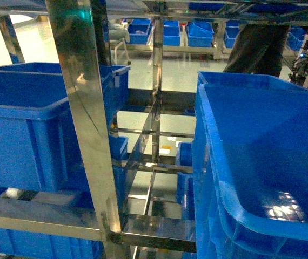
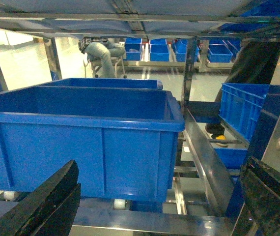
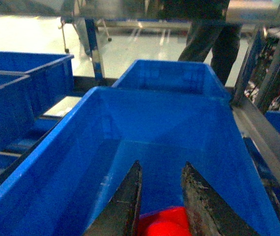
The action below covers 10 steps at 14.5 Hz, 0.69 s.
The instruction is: Pick red block from blue box to shelf
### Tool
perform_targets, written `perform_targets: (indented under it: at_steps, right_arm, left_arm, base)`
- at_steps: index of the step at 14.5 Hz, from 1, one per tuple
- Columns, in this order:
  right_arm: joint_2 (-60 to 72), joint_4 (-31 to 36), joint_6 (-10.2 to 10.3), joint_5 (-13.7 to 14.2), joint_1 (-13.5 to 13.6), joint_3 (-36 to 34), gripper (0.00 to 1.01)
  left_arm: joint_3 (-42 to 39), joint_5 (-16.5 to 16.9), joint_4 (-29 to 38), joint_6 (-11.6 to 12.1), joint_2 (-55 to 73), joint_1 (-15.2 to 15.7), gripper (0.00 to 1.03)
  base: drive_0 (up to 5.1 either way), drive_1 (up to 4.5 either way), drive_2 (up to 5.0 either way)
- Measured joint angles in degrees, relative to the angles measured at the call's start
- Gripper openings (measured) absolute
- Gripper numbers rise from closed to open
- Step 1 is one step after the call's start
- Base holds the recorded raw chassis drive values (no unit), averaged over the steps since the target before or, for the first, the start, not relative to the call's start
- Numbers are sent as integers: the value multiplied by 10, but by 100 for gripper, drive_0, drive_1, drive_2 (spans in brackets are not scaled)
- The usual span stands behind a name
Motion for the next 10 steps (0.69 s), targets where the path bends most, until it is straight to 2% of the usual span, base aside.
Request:
perform_targets:
  at_steps: [4, 5, 7, 10]
  right_arm:
    - [50, 14, 23, -16, -1, -10, 20]
    - [63, 40, 21, -9, 0, -21, 20]
    - [86, 55, 21, -14, 0, -21, 20]
    - [126, 126, 12, -14, 0, -27, 20]
  left_arm:
    - [0, 0, 0, 0, 0, 0, 98]
    - [0, 0, 0, 0, 0, 0, 98]
    - [0, 0, 0, 0, 0, 0, 98]
    - [0, 0, 0, 0, 0, 0, 98]
  base:
    - [0, 0, 0]
    - [0, 0, 0]
    - [0, 0, 0]
    - [0, 0, 0]
